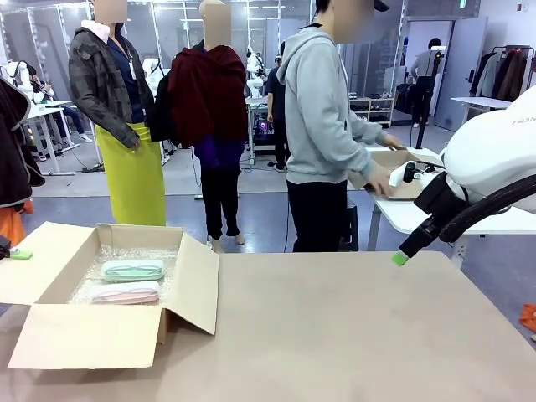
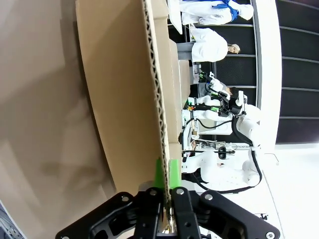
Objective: Pack the glasses set securely to prepare it for shipping.
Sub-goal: Position the Package Box on the left side of the table.
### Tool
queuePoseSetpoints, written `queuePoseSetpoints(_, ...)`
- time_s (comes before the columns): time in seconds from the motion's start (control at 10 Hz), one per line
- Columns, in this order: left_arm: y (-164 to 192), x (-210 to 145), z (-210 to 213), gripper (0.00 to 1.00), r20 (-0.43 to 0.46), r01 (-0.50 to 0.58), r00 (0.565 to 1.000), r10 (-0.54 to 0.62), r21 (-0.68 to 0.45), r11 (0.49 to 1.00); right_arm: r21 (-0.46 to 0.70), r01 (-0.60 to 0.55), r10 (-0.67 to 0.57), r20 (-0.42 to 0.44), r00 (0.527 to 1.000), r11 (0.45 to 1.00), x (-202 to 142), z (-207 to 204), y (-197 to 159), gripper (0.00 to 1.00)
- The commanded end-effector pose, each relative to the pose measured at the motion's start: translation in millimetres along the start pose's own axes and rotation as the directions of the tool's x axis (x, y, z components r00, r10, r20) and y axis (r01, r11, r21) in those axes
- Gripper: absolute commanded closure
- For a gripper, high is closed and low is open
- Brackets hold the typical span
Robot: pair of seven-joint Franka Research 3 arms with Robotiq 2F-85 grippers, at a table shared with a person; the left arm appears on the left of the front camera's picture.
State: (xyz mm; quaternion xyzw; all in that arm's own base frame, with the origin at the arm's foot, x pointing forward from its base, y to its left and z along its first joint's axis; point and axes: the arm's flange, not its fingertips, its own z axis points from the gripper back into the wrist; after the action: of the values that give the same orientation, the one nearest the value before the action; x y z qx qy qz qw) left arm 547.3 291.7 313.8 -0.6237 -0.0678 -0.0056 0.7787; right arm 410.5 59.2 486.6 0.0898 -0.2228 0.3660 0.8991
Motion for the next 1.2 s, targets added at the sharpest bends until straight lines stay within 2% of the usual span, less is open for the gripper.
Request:
queuePoseSetpoints(0.0,1,-1,0,0.97,0.001,-0.002,1.000,0.002,0.000,1.000,-0.011,0.019,-0.019,-0.008,1.000,1.000,3,1,2,0.00)
queuePoseSetpoints(0.5,1,0,-1,0.97,0.000,-0.002,1.000,0.002,0.000,1.000,-0.011,0.019,-0.019,-0.008,1.000,1.000,3,1,2,0.00)
queuePoseSetpoints(0.6,-6,-3,4,0.59,0.009,0.037,0.999,-0.037,0.002,0.999,-0.011,0.019,-0.019,-0.008,1.000,1.000,3,1,2,0.00)
queuePoseSetpoints(0.7,-12,-3,9,0.60,0.021,0.033,0.999,-0.033,0.031,0.999,-0.011,0.019,-0.019,-0.008,1.000,1.000,3,1,2,0.00)
queuePoseSetpoints(0.8,-16,-3,11,0.21,0.025,0.041,0.999,-0.043,0.048,0.998,-0.011,0.019,-0.019,-0.008,1.000,1.000,3,1,2,0.00)
queuePoseSetpoints(0.9,-18,-4,11,0.22,0.030,0.042,0.999,-0.044,0.070,0.997,-0.011,0.019,-0.019,-0.008,1.000,1.000,3,1,2,0.00)
queuePoseSetpoints(1.0,-22,-5,14,0.00,0.042,0.043,0.998,-0.047,0.089,0.995,-0.011,0.019,-0.019,-0.008,1.000,1.000,3,1,2,0.00)
queuePoseSetpoints(1.1,-32,-8,22,0.00,0.073,0.059,0.995,-0.069,0.124,0.990,-0.011,0.019,-0.019,-0.008,1.000,1.000,3,1,2,0.00)
